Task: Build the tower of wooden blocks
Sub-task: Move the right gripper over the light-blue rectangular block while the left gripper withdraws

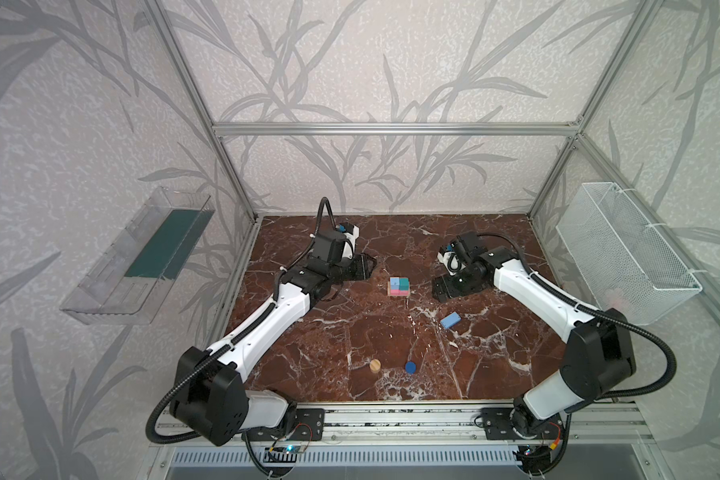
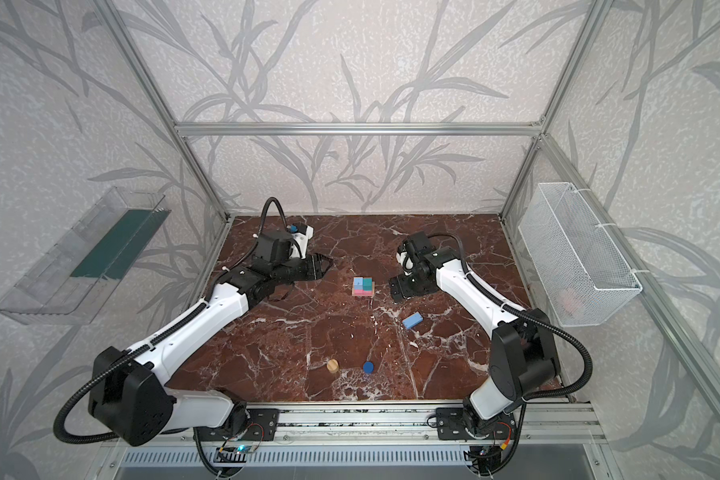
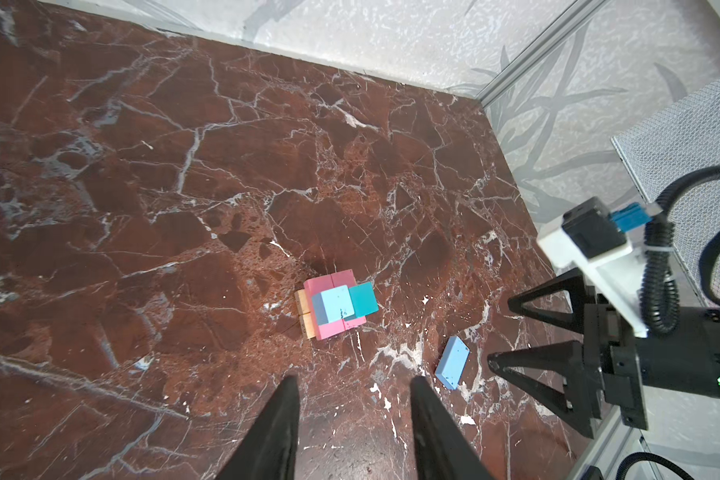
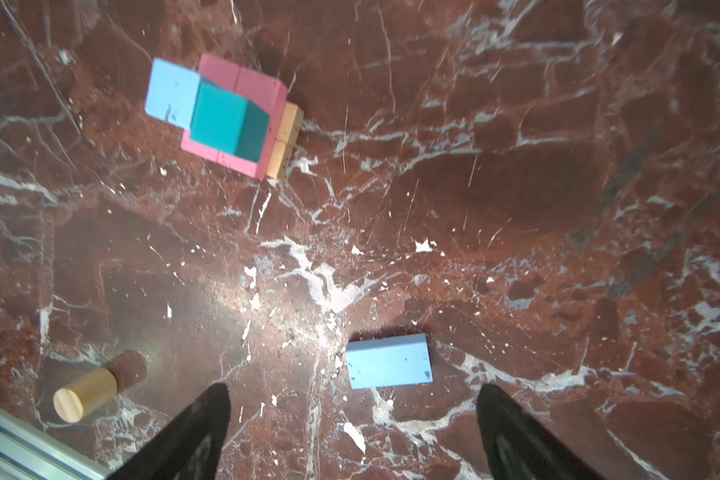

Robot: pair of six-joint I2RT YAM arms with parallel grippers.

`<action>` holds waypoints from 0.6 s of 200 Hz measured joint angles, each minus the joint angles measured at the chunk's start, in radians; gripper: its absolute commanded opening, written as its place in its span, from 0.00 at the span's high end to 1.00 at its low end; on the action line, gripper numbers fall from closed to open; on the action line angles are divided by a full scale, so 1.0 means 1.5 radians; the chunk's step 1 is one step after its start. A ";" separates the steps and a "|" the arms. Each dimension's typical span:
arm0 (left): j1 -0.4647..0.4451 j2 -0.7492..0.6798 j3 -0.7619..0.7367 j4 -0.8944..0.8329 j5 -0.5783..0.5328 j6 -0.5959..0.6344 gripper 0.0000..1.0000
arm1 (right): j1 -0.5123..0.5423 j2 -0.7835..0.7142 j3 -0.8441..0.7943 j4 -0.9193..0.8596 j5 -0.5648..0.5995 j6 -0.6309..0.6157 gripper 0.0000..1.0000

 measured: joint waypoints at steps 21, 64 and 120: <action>0.015 -0.025 -0.023 0.001 0.000 0.002 0.56 | 0.000 0.014 -0.019 -0.005 0.003 -0.013 0.07; 0.043 -0.046 -0.042 0.003 0.000 0.002 0.55 | 0.004 0.045 -0.051 -0.011 0.029 -0.021 0.07; 0.056 -0.046 -0.045 0.006 0.004 0.002 0.55 | 0.010 0.065 -0.081 0.002 0.047 -0.023 0.07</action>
